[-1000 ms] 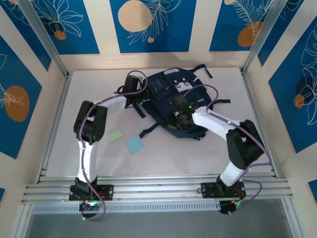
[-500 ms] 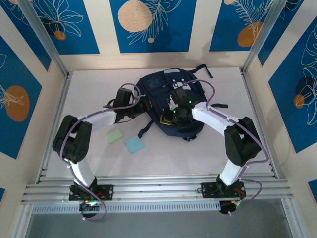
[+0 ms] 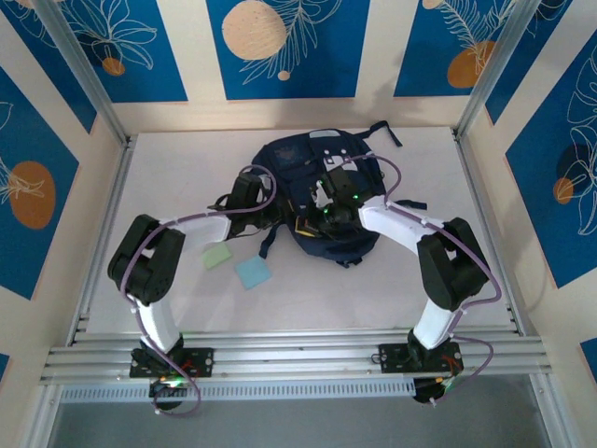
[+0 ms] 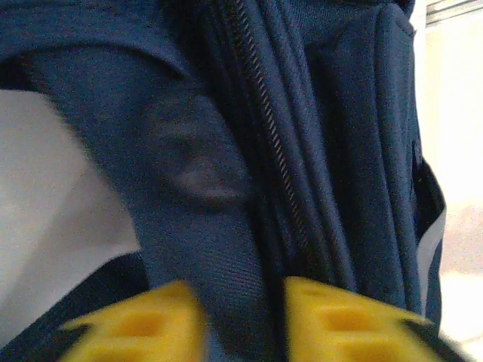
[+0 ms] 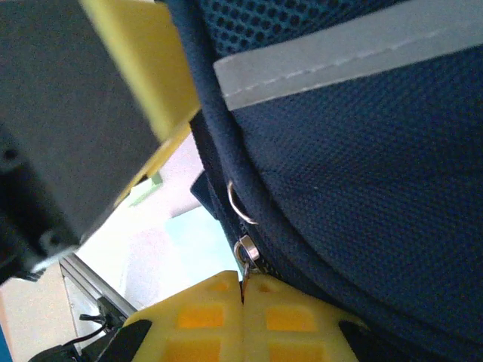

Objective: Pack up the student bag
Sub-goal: Zip the student bag at the center of the table.

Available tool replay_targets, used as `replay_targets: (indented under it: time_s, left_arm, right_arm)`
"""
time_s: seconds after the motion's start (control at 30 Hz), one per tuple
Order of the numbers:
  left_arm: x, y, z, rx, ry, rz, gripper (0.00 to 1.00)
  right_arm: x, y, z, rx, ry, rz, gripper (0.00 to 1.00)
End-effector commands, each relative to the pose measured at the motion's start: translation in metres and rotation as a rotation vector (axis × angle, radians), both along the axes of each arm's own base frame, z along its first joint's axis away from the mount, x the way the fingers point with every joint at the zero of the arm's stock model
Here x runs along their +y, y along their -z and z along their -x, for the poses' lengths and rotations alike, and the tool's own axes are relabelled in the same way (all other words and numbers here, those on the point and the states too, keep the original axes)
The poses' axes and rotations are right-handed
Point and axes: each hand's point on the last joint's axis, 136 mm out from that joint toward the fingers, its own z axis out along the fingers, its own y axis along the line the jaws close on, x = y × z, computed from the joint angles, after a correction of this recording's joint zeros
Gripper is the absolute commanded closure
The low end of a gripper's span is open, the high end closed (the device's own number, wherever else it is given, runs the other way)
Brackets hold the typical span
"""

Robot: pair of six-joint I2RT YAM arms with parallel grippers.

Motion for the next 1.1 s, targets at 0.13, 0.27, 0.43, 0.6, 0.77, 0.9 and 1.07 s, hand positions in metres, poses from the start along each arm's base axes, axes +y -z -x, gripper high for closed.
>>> replay_targets:
  time_s: [0.13,0.27,0.43,0.6,0.77,0.9,1.07]
  left_arm:
    - [-0.023,-0.011,-0.002,-0.063,0.06,0.056,1.0]
    - [-0.012,-0.011,-0.002,-0.065,0.051,0.033,1.0]
    - [-0.004,-0.017,-0.005,-0.076,0.06,0.01,1.0]
    - [-0.004,-0.015,-0.004,-0.066,0.068,0.006,1.0]
    - [-0.002,-0.011,-0.002,-0.057,0.082,-0.014,1.0]
    - [0.005,-0.008,0.0,-0.047,0.099,-0.037,1.0]
    - [0.015,-0.007,-0.001,-0.042,0.105,-0.063,1.0]
  right_arm:
    - [-0.023,0.007,0.036,0.057,-0.071,0.013,1.0]
    - [-0.069,0.024,0.047,0.09,-0.089,0.185,1.0]
    - [-0.116,0.032,0.052,0.124,-0.074,0.327,1.0]
    - [-0.118,0.012,0.05,0.088,-0.076,0.272,1.0]
    - [-0.156,0.015,0.042,0.051,-0.075,0.487,1.0]
    - [-0.199,0.011,0.023,-0.03,-0.025,0.686,1.0]
    - [-0.25,0.011,0.002,-0.089,0.047,0.912,1.0]
